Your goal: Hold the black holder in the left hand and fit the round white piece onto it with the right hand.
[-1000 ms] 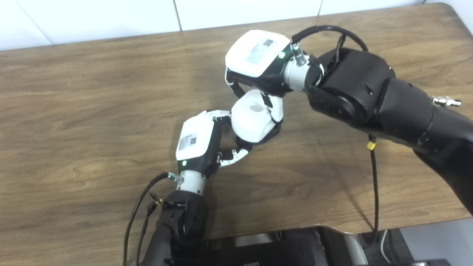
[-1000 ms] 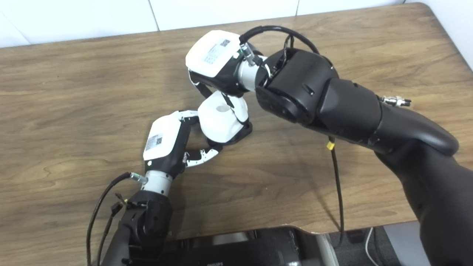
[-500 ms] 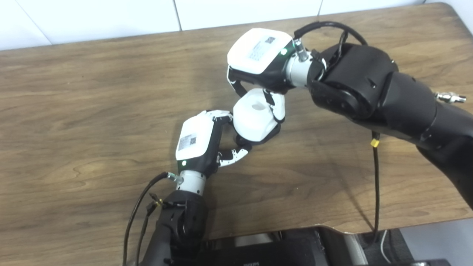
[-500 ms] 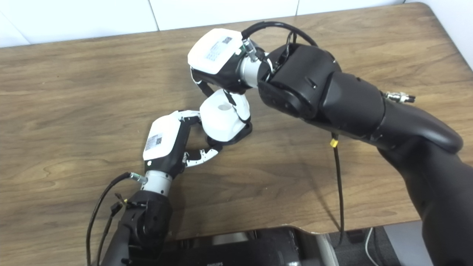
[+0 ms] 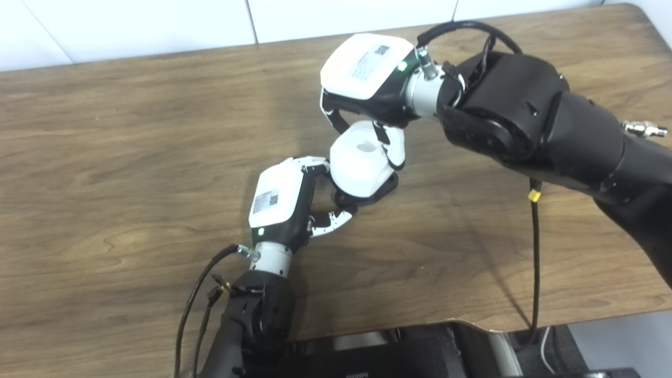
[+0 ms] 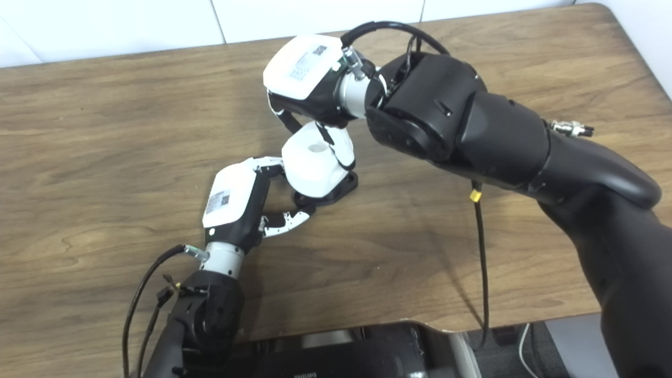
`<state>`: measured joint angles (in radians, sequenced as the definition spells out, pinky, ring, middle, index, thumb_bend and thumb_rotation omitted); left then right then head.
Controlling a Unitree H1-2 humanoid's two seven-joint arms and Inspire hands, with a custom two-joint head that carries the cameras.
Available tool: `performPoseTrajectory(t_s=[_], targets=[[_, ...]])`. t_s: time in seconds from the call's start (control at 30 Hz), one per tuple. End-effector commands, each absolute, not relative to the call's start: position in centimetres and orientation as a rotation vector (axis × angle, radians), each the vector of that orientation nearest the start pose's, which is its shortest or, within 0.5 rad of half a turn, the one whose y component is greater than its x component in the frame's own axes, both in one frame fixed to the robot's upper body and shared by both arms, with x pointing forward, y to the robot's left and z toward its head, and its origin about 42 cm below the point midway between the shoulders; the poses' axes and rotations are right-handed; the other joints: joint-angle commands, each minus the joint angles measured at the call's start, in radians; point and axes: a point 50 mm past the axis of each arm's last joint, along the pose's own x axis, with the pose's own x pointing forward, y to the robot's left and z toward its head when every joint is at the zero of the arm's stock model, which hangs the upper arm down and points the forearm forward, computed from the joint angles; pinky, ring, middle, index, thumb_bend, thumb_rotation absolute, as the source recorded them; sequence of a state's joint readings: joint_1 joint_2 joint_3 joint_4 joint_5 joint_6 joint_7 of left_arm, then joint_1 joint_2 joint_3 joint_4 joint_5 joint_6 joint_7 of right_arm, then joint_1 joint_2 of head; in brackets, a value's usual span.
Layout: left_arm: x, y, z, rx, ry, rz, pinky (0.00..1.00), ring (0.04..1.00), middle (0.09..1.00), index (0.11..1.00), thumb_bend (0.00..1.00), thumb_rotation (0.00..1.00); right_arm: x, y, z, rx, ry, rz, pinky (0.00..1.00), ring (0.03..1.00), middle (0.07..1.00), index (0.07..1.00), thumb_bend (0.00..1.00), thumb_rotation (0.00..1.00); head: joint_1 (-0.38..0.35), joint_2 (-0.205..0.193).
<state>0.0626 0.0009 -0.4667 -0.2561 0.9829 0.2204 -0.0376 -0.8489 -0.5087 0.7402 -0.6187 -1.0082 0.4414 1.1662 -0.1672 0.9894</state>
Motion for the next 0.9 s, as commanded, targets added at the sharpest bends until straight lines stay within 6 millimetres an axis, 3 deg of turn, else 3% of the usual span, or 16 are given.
performPoseTrajectory(t_s=[0.0, 0.87], targets=[[24.3, 9.7, 15.4, 0.912, -0.241, -0.217, 0.87, 0.807, 0.746, 0.483, 0.52, 0.06, 32.0, -12.4, 37.5, -1.869, -0.292, 0.779, 0.63, 0.859, 0.743, 0.479, 0.52, 0.13, 0.000, 0.001], [24.2, 9.7, 15.6, 0.914, -0.243, -0.213, 0.87, 0.806, 0.748, 0.483, 0.52, 0.06, 32.3, -12.7, 36.4, -1.862, -0.244, 0.778, 0.61, 0.834, 0.729, 0.482, 0.52, 0.14, -0.002, 0.005]])
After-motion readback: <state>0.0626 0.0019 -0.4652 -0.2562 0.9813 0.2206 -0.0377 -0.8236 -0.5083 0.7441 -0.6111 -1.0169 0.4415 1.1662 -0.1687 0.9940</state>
